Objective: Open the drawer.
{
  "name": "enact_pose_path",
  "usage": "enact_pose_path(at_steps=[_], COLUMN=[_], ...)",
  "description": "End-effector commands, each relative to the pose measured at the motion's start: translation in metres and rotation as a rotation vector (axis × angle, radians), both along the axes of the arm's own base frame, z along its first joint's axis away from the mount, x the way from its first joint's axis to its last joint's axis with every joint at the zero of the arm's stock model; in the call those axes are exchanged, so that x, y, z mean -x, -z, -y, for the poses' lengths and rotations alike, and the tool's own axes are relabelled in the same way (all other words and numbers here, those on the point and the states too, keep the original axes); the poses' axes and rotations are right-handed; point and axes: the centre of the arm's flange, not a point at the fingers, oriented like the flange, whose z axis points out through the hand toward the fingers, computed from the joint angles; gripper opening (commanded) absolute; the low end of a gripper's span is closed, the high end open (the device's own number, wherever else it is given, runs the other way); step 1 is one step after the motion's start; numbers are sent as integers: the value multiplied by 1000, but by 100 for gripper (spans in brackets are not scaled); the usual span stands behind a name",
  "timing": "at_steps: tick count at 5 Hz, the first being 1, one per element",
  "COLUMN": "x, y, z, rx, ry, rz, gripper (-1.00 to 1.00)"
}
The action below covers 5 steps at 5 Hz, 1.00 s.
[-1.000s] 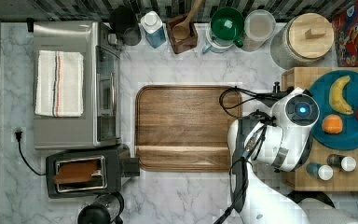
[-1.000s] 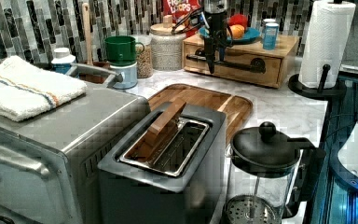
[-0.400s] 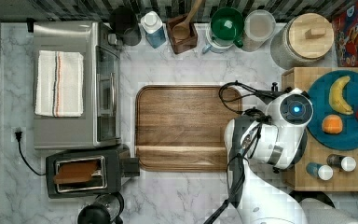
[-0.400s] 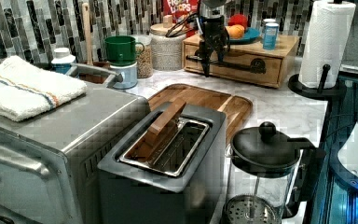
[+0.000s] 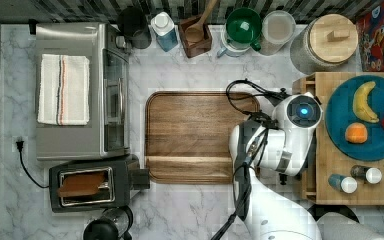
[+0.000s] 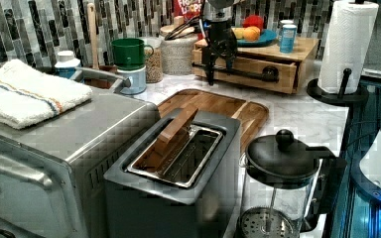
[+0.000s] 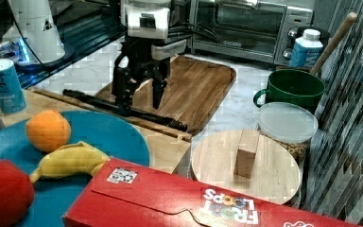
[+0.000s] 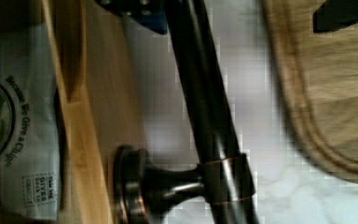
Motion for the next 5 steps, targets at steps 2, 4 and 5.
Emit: enact_pose_path(at_steps=[2,4,5], x=[-9,-8,-8], y=[-5,-8,-8], z=[-255,-268,-268], rx=[-109,-104,-104], ry=[-209,-162,-161], rz=[26,52,52], gripper=[100,100,100])
